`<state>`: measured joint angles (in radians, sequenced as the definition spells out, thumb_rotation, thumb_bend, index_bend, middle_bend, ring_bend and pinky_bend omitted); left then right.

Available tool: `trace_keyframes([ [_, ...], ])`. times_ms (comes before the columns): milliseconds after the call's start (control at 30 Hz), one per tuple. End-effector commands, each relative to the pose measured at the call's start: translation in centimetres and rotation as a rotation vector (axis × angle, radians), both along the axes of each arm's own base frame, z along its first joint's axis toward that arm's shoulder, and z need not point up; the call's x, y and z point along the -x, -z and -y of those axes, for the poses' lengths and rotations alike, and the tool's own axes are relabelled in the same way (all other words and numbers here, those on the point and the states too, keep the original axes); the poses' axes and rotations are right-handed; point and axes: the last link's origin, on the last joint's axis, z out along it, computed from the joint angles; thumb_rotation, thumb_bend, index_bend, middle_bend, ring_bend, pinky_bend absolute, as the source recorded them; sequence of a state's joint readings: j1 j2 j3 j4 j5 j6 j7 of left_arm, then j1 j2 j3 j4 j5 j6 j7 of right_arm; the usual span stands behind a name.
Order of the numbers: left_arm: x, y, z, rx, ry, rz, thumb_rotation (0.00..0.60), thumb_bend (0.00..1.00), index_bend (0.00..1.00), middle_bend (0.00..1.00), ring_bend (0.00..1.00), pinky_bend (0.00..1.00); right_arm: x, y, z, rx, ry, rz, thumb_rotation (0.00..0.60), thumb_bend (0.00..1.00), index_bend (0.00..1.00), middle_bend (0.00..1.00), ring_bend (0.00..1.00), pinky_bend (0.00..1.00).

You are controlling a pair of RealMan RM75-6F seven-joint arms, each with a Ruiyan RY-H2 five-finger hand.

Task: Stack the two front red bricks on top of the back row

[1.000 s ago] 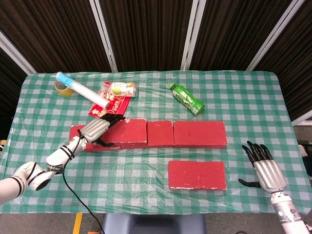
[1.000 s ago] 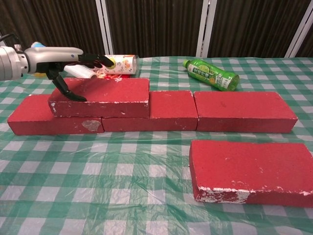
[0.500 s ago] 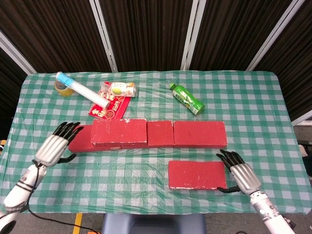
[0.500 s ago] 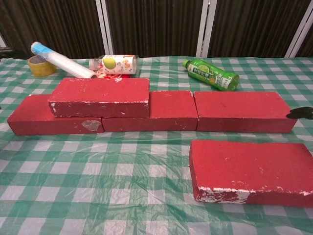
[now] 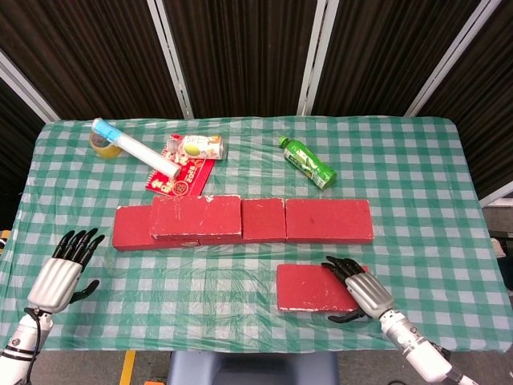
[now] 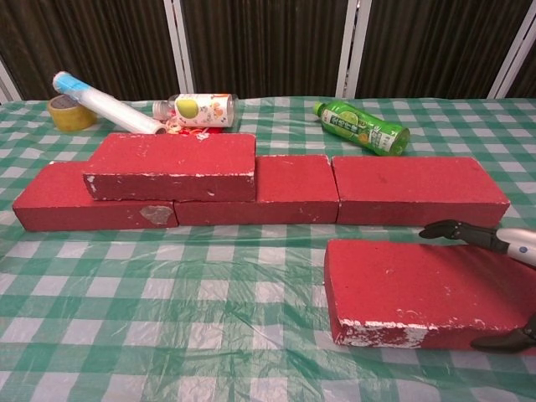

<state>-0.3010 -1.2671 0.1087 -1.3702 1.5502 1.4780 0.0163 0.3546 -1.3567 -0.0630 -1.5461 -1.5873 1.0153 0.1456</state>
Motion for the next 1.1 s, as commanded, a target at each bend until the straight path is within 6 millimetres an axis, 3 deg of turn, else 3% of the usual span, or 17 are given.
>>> trace_keyframes([
  [33,0.2,0.1,0.0,0.001,-0.008,0.012,0.600,0.26,0.00,0.00,0.00,0.03,-0.1,0.6,0.3,-0.009,0.000,-0.011,0.523,0.20,0.00,0.00,0.00,0.00],
  [267,0.7,0.3,-0.1,0.002,-0.021,0.040,0.600,0.26,0.00,0.00,0.00,0.03,-0.4,1.3,0.9,0.016,0.011,-0.034,0.530,0.20,0.00,0.00,0.00,0.00],
  [333,0.9,0.3,-0.2,-0.003,-0.025,0.051,0.600,0.26,0.00,0.00,0.00,0.03,-0.6,1.5,0.9,0.017,0.009,-0.041,0.550,0.20,0.01,0.00,0.00,0.04],
  [433,1.1,0.4,-0.2,0.003,-0.030,0.053,0.600,0.26,0.00,0.00,0.00,0.03,-0.9,1.6,0.9,0.012,0.009,-0.052,0.597,0.20,0.17,0.11,0.02,0.24],
  [500,1.1,0.4,-0.2,0.005,-0.028,0.056,0.600,0.26,0.00,0.00,0.00,0.03,-1.0,1.7,0.9,0.011,0.005,-0.063,0.600,0.20,0.28,0.21,0.12,0.35],
  [600,1.2,0.4,-0.2,0.003,-0.027,0.058,0.600,0.26,0.00,0.00,0.00,0.03,-1.2,1.6,0.8,0.016,0.004,-0.064,0.600,0.20,0.40,0.28,0.26,0.44],
  [700,1.3,0.3,-0.2,-0.001,-0.029,0.059,0.600,0.26,0.00,0.00,0.00,0.03,-1.5,1.3,0.9,0.031,-0.003,-0.061,0.600,0.20,0.44,0.30,0.27,0.45],
  [900,1.3,0.3,-0.2,-0.009,-0.028,0.050,0.600,0.26,0.00,0.00,0.00,0.03,-2.6,-1.2,1.9,0.119,-0.044,-0.034,0.600,0.20,0.47,0.32,0.29,0.45],
  [1100,1.4,0.5,-0.4,-0.023,-0.034,0.026,0.600,0.26,0.00,0.00,0.00,0.03,-5.7,-5.0,6.1,0.248,-0.132,-0.001,0.600,0.20,0.49,0.35,0.31,0.46],
])
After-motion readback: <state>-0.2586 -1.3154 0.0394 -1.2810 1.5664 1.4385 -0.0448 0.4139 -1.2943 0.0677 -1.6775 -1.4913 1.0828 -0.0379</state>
